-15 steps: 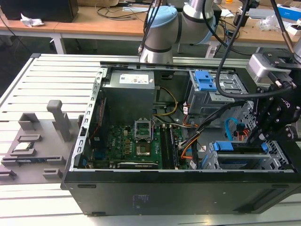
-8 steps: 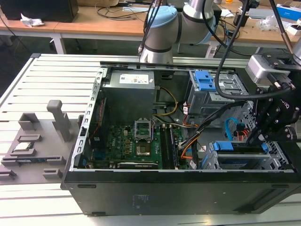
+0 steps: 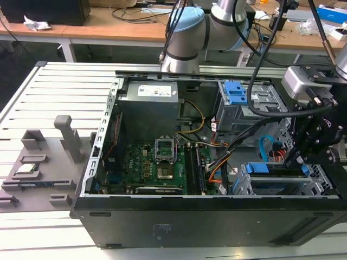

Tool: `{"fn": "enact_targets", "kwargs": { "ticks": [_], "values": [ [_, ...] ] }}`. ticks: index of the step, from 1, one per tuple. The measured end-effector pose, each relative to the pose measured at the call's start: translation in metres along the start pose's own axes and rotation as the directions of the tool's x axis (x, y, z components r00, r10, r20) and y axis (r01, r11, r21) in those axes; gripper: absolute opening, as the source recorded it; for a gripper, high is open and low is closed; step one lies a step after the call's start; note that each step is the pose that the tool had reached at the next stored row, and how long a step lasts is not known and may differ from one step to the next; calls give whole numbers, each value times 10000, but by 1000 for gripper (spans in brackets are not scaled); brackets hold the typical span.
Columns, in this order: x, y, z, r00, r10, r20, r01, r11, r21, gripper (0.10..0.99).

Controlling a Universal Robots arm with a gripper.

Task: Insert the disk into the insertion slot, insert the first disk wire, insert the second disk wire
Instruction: 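Insert the first disk wire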

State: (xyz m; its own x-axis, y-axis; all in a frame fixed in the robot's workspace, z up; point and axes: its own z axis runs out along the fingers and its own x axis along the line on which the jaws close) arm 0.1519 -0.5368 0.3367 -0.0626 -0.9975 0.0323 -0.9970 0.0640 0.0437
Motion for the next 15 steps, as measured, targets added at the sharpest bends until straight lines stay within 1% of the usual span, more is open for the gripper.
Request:
{"fn": "enact_targets", "kwargs": {
  "ticks": [5, 6, 7, 8, 9, 10, 14, 15],
  "values": [
    [0, 0, 12, 10000, 0, 8, 0, 10000, 0, 165],
    [-1, -1, 22, 10000, 0, 25, 0, 10000, -1, 176],
    [-1, -1, 19, 10000, 0, 16, 0, 10000, -1, 176],
    [0, 0, 10, 10000, 1, 4, -1, 10000, 0, 243],
    [1, 1, -13, 10000, 1, 7, -1, 10000, 0, 243],
    [2, 2, -52, 10000, 1, 5, -1, 10000, 0, 243],
    [-4, 11, -232, 10000, 0, 6, 0, 10000, 0, 243],
    [-15, 15, -307, 10000, 0, 9, 0, 10000, 0, 243]
  ]
}}
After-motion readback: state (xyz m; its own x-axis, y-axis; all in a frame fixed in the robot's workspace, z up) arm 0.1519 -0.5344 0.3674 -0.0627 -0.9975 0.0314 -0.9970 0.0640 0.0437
